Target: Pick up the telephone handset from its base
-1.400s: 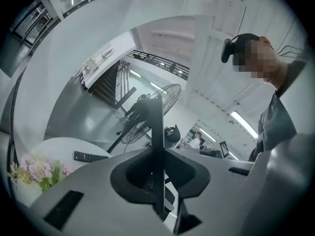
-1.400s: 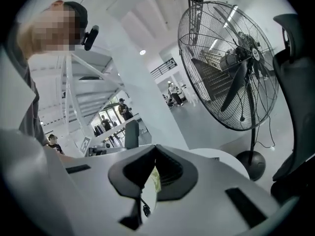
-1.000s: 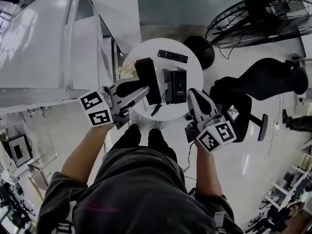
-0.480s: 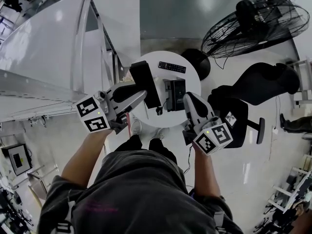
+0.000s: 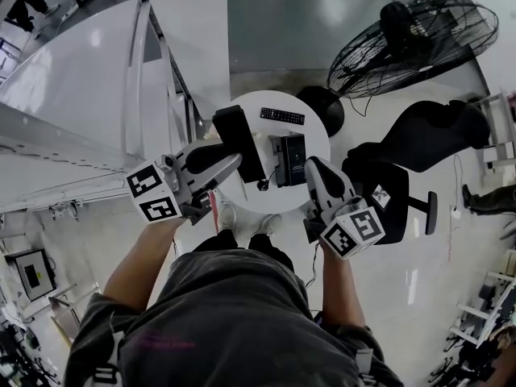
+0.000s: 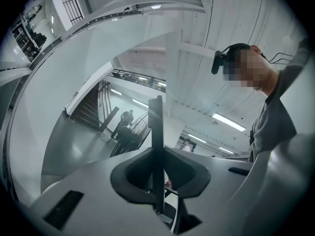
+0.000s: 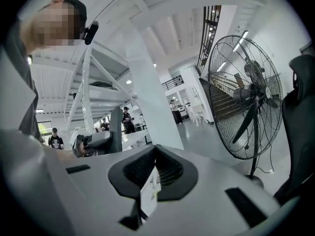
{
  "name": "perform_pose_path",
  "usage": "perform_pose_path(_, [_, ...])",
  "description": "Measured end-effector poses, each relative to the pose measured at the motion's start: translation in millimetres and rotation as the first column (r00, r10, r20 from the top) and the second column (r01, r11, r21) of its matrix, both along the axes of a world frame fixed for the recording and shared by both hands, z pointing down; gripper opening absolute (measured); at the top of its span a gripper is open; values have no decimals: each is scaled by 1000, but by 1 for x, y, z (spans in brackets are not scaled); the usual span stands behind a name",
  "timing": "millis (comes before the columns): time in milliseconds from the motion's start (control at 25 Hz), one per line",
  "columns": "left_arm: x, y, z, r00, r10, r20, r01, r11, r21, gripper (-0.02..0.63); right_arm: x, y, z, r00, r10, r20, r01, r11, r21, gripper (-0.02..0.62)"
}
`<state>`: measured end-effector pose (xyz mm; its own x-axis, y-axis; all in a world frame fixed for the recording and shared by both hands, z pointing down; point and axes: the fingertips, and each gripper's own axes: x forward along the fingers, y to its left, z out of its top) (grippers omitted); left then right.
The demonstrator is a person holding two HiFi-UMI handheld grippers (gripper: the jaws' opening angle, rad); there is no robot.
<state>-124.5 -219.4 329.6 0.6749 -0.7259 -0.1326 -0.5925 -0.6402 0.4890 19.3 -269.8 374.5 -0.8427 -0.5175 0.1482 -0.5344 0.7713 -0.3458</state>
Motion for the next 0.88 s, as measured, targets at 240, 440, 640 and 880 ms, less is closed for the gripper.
perform_pose_path(240, [2,2,-3,1000,8,4,-8,1000,5,77,4,3,-7,1000,6,-1,-6,1000,18,18])
perform_pose_path(440, [8,-1,-5,1000,23,6,-23,1000,10,77,7,3,-10,1000,8,-5,-8,1000,28,18])
perform_pose_path(640, [13,-3,-5,1000,29,7,-29,1000,7,77,10,4,-11,1000,3,-12,-3,999,35,18])
perform_pose_path(880, [15,-3,-6,999,35,-1,-35,999,4,77,13,4,-9,1000,6,-20,-6,1000,31,18])
